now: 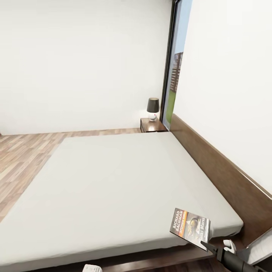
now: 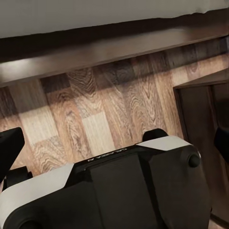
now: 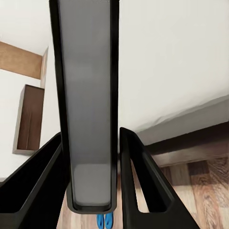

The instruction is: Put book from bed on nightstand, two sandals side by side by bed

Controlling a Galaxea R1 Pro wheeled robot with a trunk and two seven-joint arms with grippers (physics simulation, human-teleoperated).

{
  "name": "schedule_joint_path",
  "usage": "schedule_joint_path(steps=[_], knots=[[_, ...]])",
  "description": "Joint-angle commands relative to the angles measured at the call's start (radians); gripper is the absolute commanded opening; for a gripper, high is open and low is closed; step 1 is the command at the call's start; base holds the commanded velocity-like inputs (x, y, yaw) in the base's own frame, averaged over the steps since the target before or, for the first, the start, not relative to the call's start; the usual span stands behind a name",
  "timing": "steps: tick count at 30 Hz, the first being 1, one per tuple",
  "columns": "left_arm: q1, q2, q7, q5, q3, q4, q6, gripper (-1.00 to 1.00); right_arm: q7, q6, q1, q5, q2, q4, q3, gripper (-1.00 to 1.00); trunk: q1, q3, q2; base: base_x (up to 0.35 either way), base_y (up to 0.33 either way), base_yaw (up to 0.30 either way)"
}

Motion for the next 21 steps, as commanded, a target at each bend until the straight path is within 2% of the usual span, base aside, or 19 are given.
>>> schedule_joint_path(steps=[1, 21], knots=[[-0.001, 0.000, -0.003, 0.006, -0.009, 0.001, -0.005, 1.00, 0.004, 0.011, -0.001, -0.002, 0.000, 0.000, -0.002, -1.00, 0.001, 0.000, -0.002, 0.000, 0.000, 0.000], [-0.001, -0.002, -0.003, 0.004, -0.011, 0.002, -0.005, 1.00, 0.004, 0.012, -0.001, -0.002, 0.000, -0.001, -0.002, -1.00, 0.001, 0.032, -0.002, 0.000, 0.000, 0.000]])
